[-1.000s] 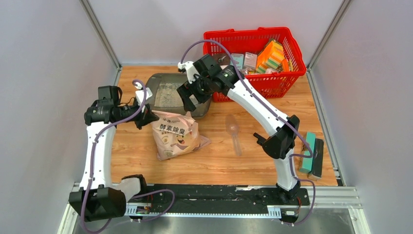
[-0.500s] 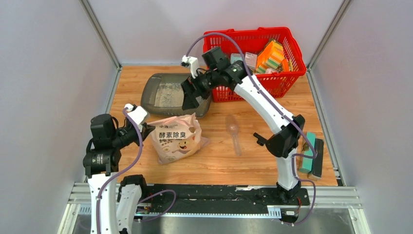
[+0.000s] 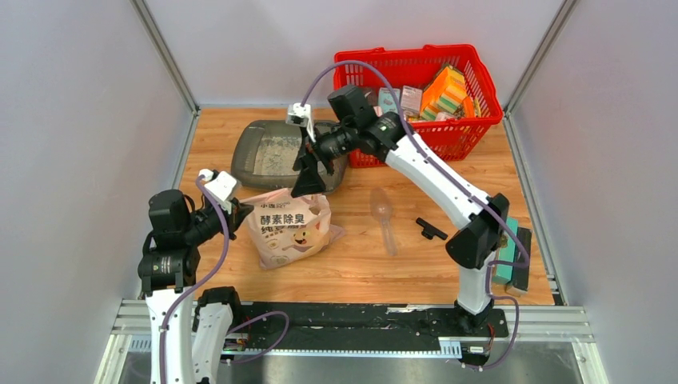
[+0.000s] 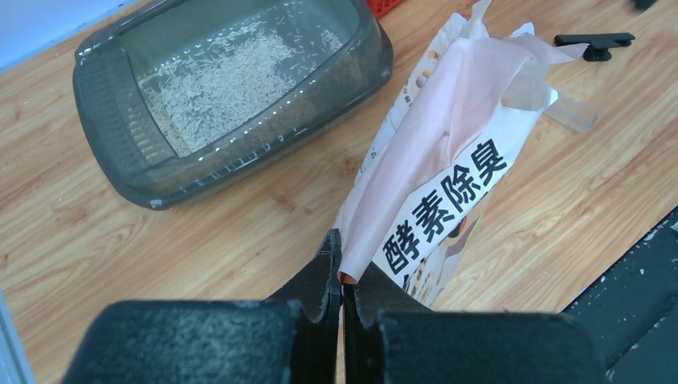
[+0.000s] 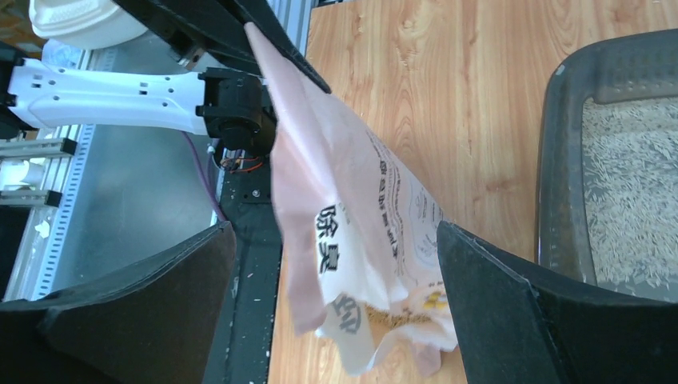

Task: Fill the litter box with clean litter

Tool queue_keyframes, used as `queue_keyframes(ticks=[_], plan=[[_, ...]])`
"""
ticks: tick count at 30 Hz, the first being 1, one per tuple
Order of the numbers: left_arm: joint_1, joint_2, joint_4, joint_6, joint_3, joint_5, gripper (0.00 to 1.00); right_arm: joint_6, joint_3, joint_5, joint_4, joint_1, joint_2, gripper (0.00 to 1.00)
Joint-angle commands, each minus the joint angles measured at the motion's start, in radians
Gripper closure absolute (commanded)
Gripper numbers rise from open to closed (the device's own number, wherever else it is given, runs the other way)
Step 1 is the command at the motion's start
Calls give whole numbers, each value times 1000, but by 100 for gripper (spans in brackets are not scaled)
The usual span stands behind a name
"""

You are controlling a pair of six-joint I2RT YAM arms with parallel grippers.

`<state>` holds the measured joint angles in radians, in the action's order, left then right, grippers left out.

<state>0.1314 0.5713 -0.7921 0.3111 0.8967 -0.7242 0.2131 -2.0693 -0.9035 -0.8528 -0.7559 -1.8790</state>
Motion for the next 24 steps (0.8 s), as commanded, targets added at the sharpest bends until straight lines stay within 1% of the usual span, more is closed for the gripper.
queue_keyframes(ticks=[1,3,5,6,7,9,10,11,12,13,14,15,16,17,18,19,20,21,22,23,24], plan=[[0,-14,122,-49,31,-31,100,68,-95,-9,29,-20,-98,0],[1,-7,119,-52,39,-30,100,120,-121,-18,5,-48,-118,0],[1,7,120,-52,53,-41,100,173,-111,12,-37,-63,-126,3],[1,10,120,-53,57,-46,100,183,-88,35,-37,-69,-127,7],[1,21,119,-50,70,-55,100,180,-83,47,-34,-74,-129,17],[1,35,110,-43,85,-61,100,183,-77,58,-35,-72,-137,24],[1,44,103,-43,100,-67,100,189,-77,60,-40,-72,-138,36],[1,51,91,-32,108,-70,100,193,-80,51,-46,-71,-143,44],[1,58,84,-27,116,-78,100,196,-86,42,-52,-71,-153,56],[1,74,74,-20,137,-98,100,209,-106,37,-61,-71,-158,88],[1,85,41,6,152,-115,100,209,-109,52,-57,-71,-158,97],[1,100,7,35,174,-132,100,212,-117,58,-49,-71,-158,100],[1,139,-30,66,235,-162,92,227,-144,63,-49,-71,-158,100],[1,162,-115,124,272,-173,80,232,-164,78,-51,-71,-161,100],[1,185,-162,161,310,-184,54,238,-184,89,-51,-71,-163,100],[1,235,-212,202,385,-202,45,250,-224,97,-48,-72,-166,100],[1,257,-305,292,419,-213,38,256,-244,107,-49,-71,-166,100],[1,281,-350,340,450,-224,26,265,-261,109,-49,-72,-167,100],[-1,324,-386,382,502,-242,24,276,-279,112,-54,-75,-166,100],[-1,346,-432,429,522,-248,24,301,-304,132,-55,-80,-166,100],[-16,367,-446,437,540,-245,24,311,-314,141,-58,-85,-164,100]])
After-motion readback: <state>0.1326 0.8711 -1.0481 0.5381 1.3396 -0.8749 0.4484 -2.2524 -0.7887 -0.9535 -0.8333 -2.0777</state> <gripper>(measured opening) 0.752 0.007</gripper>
